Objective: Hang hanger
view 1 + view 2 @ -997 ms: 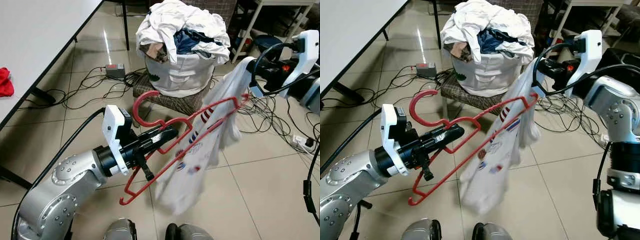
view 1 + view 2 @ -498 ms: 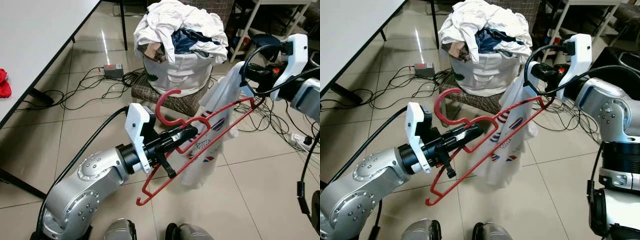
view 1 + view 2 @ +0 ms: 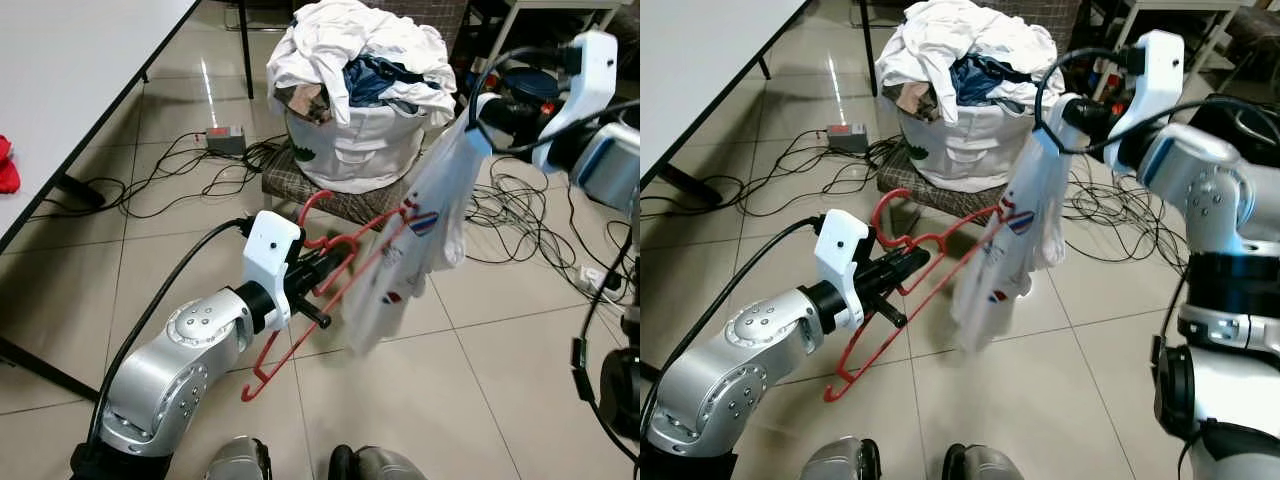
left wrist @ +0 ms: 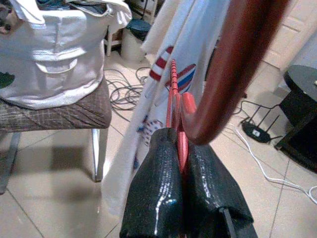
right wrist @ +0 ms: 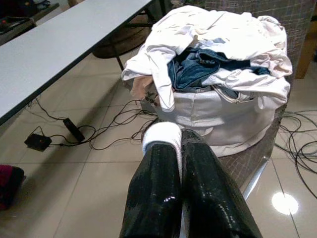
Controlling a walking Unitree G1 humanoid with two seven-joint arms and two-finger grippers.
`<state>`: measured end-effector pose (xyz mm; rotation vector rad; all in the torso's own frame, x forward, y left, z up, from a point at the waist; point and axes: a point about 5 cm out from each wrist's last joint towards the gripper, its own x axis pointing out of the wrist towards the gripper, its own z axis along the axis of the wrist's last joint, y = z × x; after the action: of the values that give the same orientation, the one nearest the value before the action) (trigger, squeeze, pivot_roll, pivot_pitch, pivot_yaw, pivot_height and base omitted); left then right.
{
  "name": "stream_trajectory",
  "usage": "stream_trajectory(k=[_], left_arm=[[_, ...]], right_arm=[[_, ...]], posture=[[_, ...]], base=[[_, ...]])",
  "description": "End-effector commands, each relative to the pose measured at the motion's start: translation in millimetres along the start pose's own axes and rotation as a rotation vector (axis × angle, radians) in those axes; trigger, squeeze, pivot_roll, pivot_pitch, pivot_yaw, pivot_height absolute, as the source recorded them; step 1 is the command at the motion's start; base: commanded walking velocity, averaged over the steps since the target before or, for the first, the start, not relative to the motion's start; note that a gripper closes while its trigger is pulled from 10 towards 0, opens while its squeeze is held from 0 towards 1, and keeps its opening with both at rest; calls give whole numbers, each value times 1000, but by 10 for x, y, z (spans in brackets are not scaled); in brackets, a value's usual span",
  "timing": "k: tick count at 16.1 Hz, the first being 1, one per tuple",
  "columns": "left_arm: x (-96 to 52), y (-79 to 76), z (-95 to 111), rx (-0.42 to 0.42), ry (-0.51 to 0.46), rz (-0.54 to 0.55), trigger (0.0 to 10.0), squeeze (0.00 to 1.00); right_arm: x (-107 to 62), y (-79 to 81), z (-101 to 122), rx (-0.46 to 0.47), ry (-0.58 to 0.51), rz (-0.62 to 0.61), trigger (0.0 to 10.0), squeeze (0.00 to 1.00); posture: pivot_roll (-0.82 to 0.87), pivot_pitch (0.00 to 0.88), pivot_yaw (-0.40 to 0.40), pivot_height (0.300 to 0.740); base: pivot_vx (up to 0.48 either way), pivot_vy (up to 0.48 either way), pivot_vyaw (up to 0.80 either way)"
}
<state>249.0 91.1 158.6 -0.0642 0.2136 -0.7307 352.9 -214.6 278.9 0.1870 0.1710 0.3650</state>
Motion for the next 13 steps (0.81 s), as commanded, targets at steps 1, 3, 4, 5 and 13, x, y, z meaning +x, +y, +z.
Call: stream_trajectory(k=[1, 3, 4, 5, 13], left_arm=[[22, -1, 19, 31, -1, 8, 10000, 0], [2, -22, 90, -44, -64, -17, 10000, 0], [-35, -32, 116, -57, -79, -46, 10000, 0], [-62, -29, 111, -42, -71, -60, 10000, 0], [-124, 17, 136, -32, -77, -186, 10000, 0]], right_arm=[[-30, -32, 90, 14, -23, -24, 10000, 0], [-19, -33, 91, -16, -25, -48, 10000, 0], [-4, -101, 60, -33, -18, -101, 10000, 0], [5, -145, 36, -32, -9, -133, 10000, 0], [92, -1, -22, 9, -2, -43, 10000, 0]], posture=[[-151, 116, -96, 740], [-154, 122, -89, 740], [-153, 125, -90, 740], [-149, 127, -92, 740], [-142, 117, -92, 740]], base=[[0, 0, 0], [0, 0, 0], [0, 0, 0], [0, 0, 0], [0, 0, 0]])
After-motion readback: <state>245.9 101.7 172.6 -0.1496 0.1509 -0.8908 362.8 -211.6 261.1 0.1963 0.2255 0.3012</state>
